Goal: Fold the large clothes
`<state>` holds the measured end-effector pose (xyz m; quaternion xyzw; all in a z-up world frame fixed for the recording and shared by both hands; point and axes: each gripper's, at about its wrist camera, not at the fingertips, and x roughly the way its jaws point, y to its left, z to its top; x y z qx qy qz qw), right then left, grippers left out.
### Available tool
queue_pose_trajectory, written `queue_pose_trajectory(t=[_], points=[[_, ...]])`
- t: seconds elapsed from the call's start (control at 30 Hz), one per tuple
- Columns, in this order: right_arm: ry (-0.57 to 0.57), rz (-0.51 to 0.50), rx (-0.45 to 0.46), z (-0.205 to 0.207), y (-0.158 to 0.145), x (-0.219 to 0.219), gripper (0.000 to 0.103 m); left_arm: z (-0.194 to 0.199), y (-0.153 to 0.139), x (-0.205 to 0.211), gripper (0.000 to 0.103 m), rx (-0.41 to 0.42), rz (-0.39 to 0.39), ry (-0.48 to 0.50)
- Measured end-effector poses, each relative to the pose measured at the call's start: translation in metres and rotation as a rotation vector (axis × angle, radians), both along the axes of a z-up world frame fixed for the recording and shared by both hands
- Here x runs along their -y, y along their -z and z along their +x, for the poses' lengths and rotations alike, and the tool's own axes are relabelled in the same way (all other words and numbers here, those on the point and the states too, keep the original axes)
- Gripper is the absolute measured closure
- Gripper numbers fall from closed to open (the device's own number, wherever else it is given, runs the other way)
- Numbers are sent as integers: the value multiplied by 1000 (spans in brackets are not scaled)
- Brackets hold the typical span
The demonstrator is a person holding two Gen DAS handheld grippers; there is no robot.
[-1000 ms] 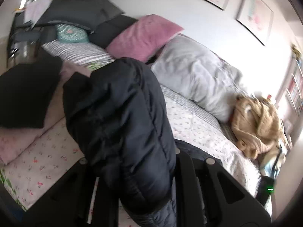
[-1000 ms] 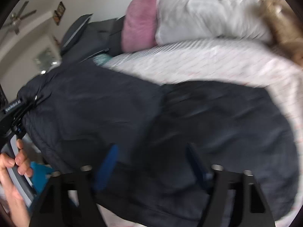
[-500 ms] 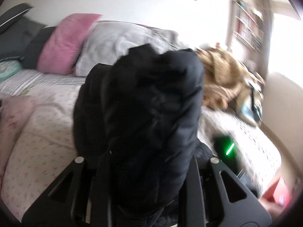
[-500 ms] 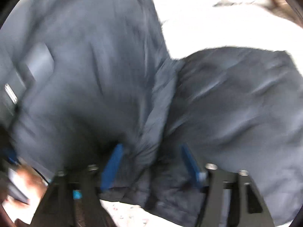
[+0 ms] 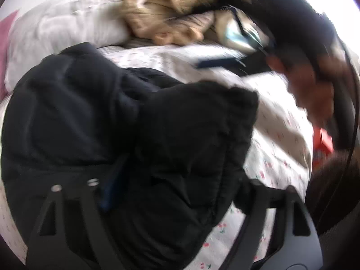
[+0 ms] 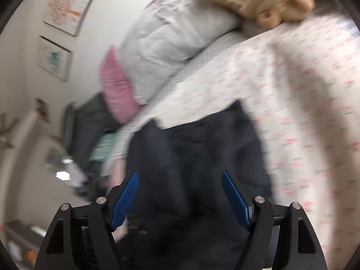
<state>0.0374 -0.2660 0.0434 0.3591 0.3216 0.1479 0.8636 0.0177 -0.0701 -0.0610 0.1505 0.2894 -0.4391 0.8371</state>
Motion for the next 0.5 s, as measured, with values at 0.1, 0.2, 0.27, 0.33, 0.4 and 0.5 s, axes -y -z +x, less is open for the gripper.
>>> queue_pose_trajectory(t=[0.1, 0.2, 0.27, 0.33, 0.4, 0.5], points=[[-88, 28, -30, 16, 10, -21, 26, -9, -7, -3, 17, 2, 22, 58], [-134, -6, -111, 37, 34, -41, 27, -10, -20, -28, 17, -56, -19, 100], [-158, -7, -145, 49, 48, -48, 34, -8, -31, -54, 17, -100, -68, 103], [-172, -27, -159, 52, 56, -56, 40, -5, -45, -86, 17, -121, -134, 73], [-185, -41, -145, 52, 55, -61, 48, 3, -57, -115, 17, -112, -213, 15], [-242, -88, -60, 50, 38, -68, 93, 25, -66, -158, 17, -104, -321, -160]])
